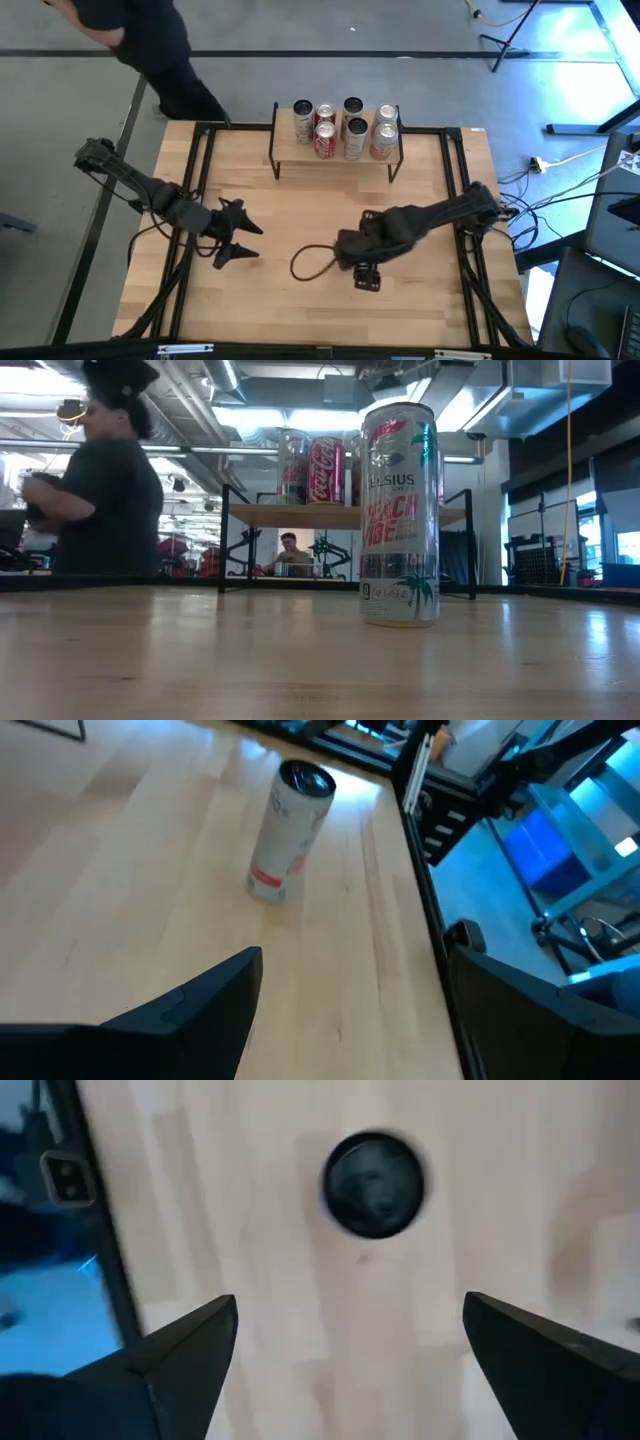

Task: Place canned beverage on shelf
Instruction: Put the white and pink soda can on the shelf

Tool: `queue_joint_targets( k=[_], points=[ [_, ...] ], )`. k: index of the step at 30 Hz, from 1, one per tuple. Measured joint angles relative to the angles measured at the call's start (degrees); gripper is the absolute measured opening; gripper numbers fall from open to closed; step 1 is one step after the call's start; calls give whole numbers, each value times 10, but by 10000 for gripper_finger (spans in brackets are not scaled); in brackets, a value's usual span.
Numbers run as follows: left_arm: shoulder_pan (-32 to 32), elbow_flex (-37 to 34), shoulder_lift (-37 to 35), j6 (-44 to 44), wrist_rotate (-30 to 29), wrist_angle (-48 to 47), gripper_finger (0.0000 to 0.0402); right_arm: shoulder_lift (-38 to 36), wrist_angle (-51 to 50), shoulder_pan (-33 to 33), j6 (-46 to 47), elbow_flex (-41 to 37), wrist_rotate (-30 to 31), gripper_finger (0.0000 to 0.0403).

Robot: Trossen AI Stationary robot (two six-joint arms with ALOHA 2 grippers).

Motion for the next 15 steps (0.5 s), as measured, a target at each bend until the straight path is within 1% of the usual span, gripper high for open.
queue_joint_targets(
  k=[3, 5, 7, 10, 15],
  points=[
    [12, 0, 26, 21, 0, 49, 309, -22, 0, 24, 12, 0, 63, 376],
    [24, 0, 56, 33, 0, 92, 309, -39, 1, 39, 18, -7, 81, 376],
    [39, 1, 91, 31, 1, 138, 309, -58, 1, 53, 29, -24, 81, 376],
    [62, 23, 149, 38, 19, 181, 309, -96, 2, 74, 55, -73, 77, 376],
    [96, 97, 245, 65, 43, 182, 309, -179, 11, 111, 114, -194, 98, 376]
  ],
)
